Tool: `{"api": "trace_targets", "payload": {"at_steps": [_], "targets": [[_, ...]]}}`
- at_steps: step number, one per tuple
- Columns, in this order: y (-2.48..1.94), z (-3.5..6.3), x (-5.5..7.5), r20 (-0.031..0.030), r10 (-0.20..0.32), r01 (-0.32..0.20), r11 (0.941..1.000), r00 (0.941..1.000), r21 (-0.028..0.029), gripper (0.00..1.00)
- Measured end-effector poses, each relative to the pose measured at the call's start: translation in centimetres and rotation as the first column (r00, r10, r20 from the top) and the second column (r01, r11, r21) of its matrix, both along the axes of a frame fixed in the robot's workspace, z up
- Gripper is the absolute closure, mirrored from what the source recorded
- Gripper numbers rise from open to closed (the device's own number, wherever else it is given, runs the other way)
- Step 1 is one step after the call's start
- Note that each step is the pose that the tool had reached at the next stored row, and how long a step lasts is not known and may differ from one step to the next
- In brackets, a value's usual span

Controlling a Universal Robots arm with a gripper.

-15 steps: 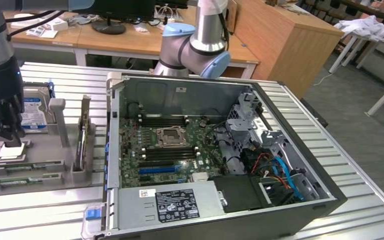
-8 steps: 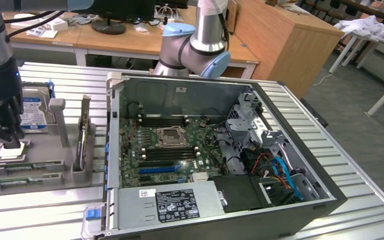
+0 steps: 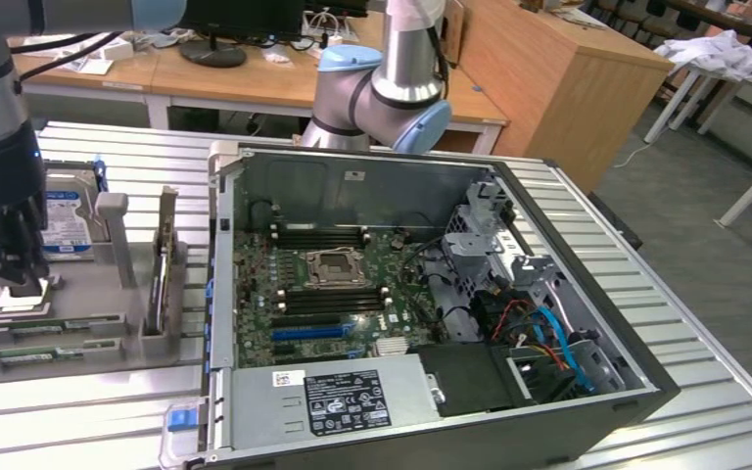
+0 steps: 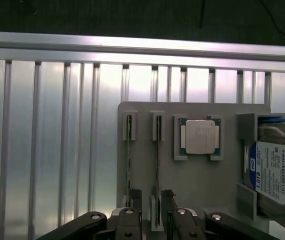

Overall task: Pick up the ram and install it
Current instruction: 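Pick up the ram and move it above insertion slot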

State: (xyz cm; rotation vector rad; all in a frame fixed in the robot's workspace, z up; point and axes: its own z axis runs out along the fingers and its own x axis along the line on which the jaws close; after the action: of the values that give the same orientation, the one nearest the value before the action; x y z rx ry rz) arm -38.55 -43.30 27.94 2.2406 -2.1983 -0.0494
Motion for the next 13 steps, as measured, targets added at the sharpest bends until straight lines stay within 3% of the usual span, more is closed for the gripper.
{"api": "trace_targets", "payload": {"at_steps": [5, 9, 13], "targets": [[-0.05, -0.72, -0.01, 0.0000, 0.000, 0.000, 1.0000, 1.0000, 0.0001, 0.70], [-0.06, -0.76, 0.00, -0.0001, 0.000, 0.000, 1.0000, 1.0000, 0.0000, 0.70], [-0.71, -0.77, 0.00, 0.0000, 0.000, 0.000, 1.0000, 1.0000, 0.0001, 0.70]]}}
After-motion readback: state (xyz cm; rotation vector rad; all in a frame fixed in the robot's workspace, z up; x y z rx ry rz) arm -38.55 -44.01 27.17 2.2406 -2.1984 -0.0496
